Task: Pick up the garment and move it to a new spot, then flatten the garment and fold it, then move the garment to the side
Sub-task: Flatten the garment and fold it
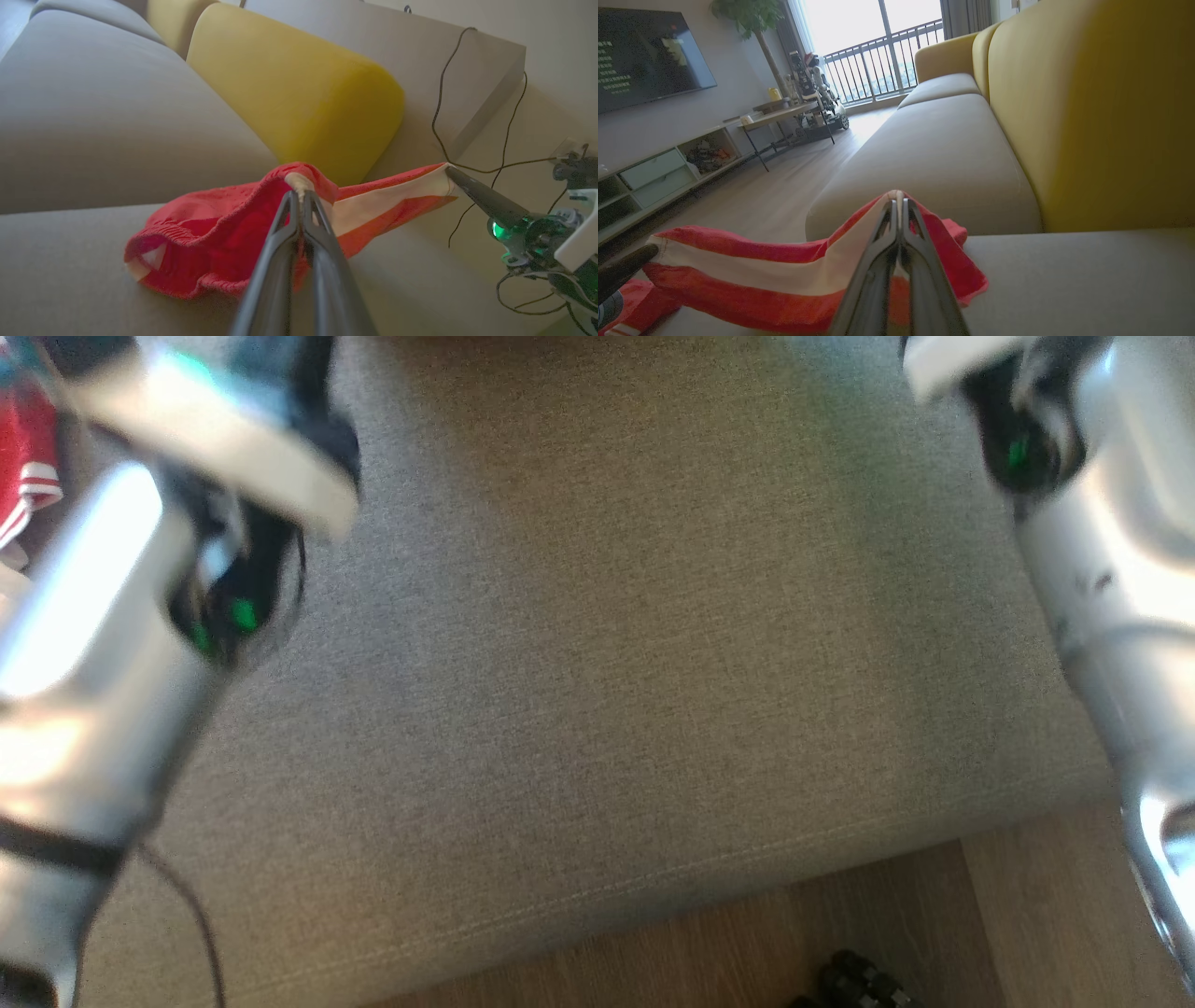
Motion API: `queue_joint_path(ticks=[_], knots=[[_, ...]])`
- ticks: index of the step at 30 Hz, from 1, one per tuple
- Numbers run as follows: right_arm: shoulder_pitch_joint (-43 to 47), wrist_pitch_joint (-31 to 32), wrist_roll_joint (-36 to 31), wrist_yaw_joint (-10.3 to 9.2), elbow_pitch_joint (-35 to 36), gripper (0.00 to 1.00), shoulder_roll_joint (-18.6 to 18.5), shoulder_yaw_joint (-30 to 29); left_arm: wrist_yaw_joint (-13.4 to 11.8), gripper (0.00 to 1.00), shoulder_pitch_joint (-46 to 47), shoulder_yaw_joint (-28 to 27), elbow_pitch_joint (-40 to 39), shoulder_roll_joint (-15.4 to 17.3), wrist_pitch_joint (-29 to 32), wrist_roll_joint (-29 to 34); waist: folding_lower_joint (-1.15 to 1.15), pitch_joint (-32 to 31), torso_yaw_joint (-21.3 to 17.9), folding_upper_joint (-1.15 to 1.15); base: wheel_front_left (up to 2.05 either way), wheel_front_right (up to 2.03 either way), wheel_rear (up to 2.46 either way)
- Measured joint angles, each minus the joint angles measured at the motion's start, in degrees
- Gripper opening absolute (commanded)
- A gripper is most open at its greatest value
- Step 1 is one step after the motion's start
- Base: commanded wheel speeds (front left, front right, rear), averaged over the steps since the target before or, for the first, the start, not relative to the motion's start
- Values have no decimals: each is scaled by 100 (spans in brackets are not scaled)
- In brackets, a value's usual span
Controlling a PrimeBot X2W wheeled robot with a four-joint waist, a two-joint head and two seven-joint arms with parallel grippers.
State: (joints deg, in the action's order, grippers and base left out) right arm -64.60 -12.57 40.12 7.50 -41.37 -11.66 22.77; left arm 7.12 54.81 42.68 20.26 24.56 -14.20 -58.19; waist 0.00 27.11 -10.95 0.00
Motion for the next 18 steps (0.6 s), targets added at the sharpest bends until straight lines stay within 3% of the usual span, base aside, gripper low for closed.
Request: queue_joint_path(ticks=[5, 10, 18], knots=[[623, 183, 88, 0, 158, 0, -466, 197, 0, 0, -747, 32, -803, 198, -9, 203, 0, -99, 60, 0, 0, 0, 0], [1501, 181, -59, 0, 582, 0, -902, -92, 1, 0, -1709, -122, -1602, 455, -11, 835, 0, -304, 113, 0, 0, 0, 0], [3593, 92, -575, 1, 2228, 0, -982, -982, 0, 0, -2957, -122, -2383, 713, -11, 1428, 0, -659, 162, 0, 0, 0, 0]])
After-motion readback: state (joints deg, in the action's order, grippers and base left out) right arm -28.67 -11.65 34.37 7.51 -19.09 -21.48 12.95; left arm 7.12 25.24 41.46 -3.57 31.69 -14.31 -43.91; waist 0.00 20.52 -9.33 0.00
